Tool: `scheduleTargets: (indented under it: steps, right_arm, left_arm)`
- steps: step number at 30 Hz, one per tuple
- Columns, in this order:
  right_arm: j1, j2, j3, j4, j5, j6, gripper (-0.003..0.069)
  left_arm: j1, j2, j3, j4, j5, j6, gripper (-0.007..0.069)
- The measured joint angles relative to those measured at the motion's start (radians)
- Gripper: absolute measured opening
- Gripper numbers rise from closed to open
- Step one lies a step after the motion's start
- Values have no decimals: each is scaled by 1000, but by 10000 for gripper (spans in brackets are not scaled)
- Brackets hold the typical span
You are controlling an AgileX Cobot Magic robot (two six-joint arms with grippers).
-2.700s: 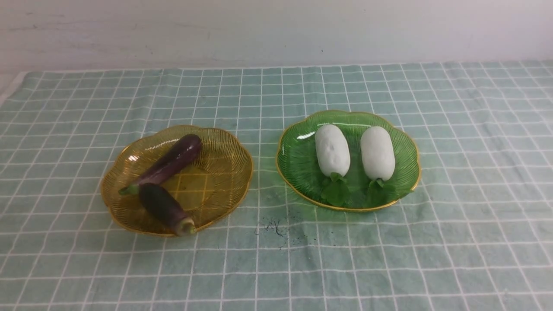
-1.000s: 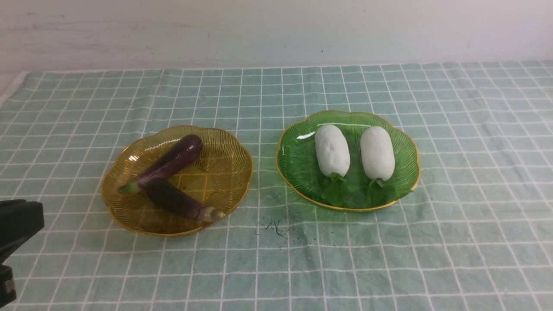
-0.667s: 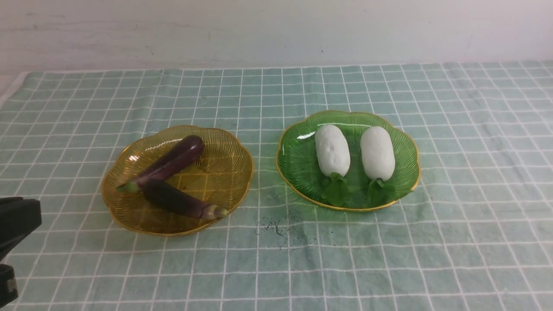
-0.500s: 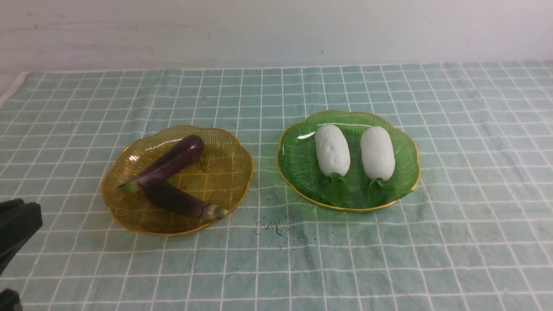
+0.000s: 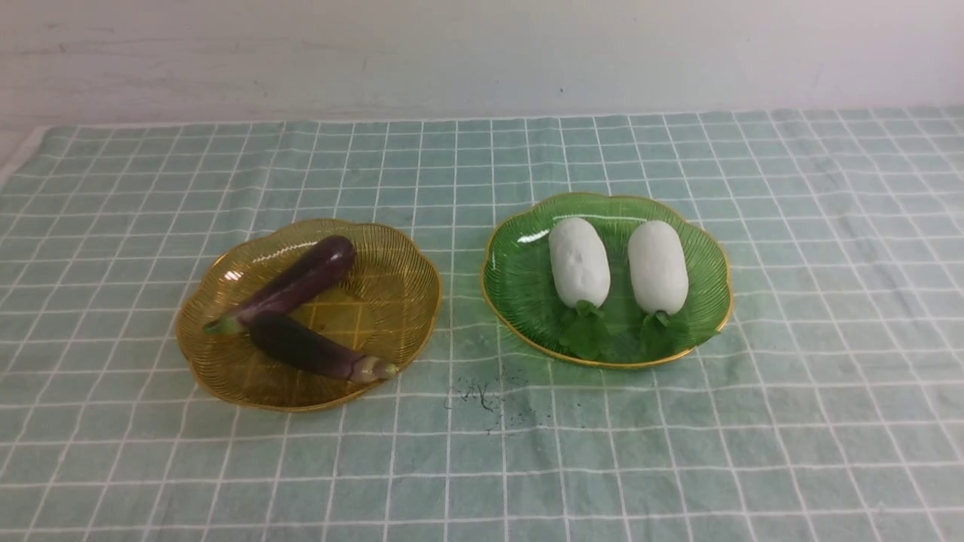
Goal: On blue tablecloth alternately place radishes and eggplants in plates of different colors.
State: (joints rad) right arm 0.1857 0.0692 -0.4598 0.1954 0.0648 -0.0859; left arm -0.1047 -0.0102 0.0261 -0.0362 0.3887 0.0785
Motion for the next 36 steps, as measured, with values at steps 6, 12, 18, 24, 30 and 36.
scheduleTargets:
  steps: [6,12,18,24,30,36]
  right_arm:
    - [0,0,0,0,1,0,-13]
    - [0,0,0,0,3,0,-13]
    - [0,0,0,0,3,0,-13]
    - [0,0,0,0,3,0,-13]
    - [0,0,0,-21,3,-11,-13]
    - [0,13,0,-195,104,-38,-13]
  left_arm:
    - [0,0,0,0,-1,1,68]
    - [0,0,0,0,-1,1,68]
    - [0,0,0,0,-1,1,68]
    - [0,0,0,0,-1,1,68]
    - [0,0,0,0,-1,1,68]
    - [0,0,0,0,-1,1,68]
